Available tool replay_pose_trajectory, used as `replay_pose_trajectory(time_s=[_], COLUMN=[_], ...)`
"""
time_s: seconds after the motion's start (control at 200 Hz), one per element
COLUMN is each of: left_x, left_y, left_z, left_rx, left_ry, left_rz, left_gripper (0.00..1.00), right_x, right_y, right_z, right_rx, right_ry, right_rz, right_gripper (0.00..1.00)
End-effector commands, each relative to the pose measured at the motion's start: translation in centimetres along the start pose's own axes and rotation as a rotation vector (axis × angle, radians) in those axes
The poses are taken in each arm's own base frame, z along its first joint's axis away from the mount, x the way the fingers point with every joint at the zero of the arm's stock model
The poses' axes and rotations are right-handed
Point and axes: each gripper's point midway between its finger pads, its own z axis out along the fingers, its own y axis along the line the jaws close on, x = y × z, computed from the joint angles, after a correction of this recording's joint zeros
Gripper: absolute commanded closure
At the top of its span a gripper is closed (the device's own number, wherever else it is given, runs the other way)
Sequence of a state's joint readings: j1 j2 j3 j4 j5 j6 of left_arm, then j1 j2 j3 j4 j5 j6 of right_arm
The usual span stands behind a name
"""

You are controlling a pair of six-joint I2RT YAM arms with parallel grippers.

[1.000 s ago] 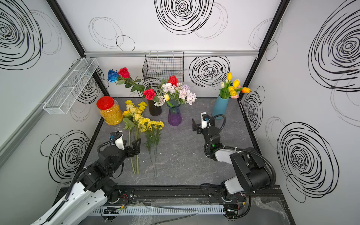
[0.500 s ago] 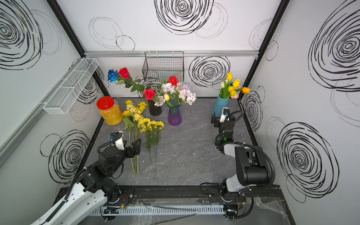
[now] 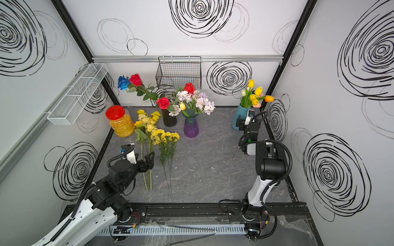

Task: Pick out yellow flowers from the vase
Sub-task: Pick up the vase from the center of the board.

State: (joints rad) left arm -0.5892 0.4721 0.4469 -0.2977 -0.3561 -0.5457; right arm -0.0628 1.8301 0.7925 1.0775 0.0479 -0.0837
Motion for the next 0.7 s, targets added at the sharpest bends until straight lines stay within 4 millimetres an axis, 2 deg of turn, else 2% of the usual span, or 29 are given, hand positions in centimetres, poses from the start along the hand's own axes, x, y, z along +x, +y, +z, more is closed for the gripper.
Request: replay_pose_trajectory(time_s=[0.0, 0.38, 0.69], left_x=[-0.3, -0.2, -0.3], left_y=[0.1, 0.4, 0.6], left_z=[0.1, 0.3, 0.5], left_rx=[-0.013, -0.030, -0.040], left_ry=[-0.016, -0.009, -0.009], left_rz=[0.007, 0.010, 0.009], left_gripper=[0.01, 0.01, 0.01], right_x=[-2.2, -3.1, -2.2], right_y=[0.6, 0.6, 1.0], right_z=[1.0, 4.2, 6.4], right_rx=[-0.051, -0.088, -0.140], right_ry=[-0.091, -0.131, -0.122], right_rz=[-0.019, -0.032, -0.038], right_gripper=[0.02, 0.01, 0.02])
